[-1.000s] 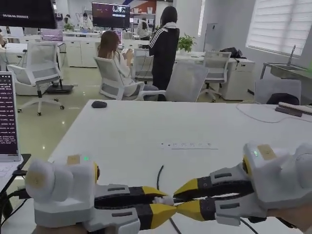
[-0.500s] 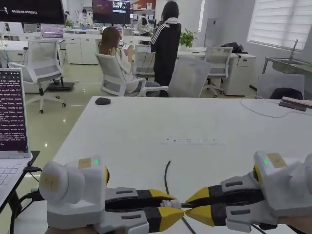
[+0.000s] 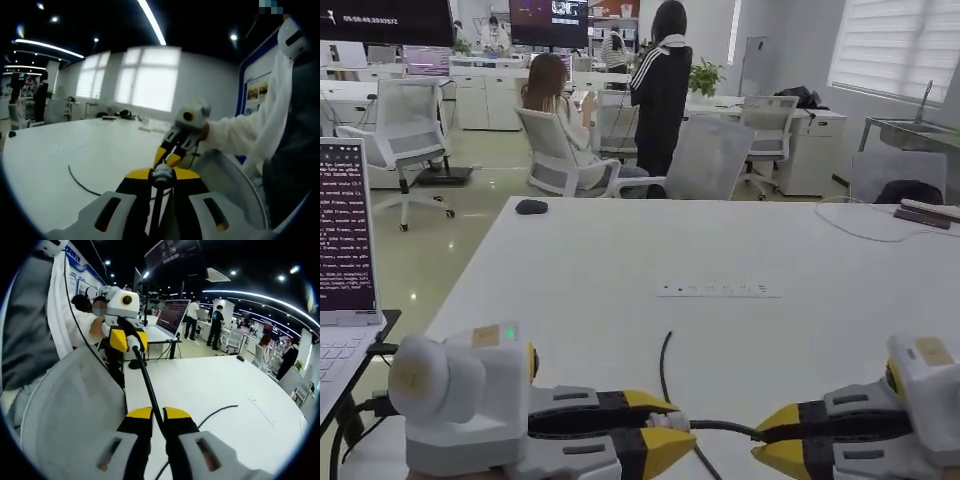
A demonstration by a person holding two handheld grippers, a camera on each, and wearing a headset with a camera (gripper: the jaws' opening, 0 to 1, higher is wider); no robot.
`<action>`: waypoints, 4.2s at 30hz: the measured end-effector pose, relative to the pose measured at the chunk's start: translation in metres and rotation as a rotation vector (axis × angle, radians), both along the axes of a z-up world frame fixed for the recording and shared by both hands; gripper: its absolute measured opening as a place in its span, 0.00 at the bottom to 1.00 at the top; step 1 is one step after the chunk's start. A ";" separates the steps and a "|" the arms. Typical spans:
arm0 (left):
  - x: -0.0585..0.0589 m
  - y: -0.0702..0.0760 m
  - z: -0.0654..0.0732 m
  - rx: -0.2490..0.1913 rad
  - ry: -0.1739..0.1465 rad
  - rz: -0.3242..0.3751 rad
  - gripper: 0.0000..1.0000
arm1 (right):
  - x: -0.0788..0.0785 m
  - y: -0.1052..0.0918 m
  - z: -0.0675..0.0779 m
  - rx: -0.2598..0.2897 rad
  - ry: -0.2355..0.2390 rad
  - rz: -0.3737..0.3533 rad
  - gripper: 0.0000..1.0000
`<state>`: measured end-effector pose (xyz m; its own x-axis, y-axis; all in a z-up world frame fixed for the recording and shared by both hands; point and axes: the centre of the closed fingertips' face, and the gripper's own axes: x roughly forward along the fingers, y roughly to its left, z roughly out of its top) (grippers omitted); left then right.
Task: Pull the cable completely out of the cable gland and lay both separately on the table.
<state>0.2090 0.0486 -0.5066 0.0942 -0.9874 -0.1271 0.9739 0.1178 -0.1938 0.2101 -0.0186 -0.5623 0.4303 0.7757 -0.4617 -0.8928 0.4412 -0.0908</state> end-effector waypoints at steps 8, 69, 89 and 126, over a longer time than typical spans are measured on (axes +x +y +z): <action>-0.003 -0.007 0.007 -0.021 -0.014 -0.025 0.17 | 0.001 -0.002 0.001 -0.010 0.022 -0.018 0.07; 0.022 0.013 -0.006 -0.006 0.024 0.055 0.17 | 0.010 0.016 0.009 0.055 0.001 0.054 0.05; 0.009 -0.008 -0.005 0.012 -0.006 -0.029 0.17 | 0.011 0.038 0.034 0.028 -0.137 0.114 0.25; 0.015 0.005 -0.006 -0.008 0.008 0.020 0.17 | 0.016 0.029 0.001 -0.039 -0.064 0.105 0.05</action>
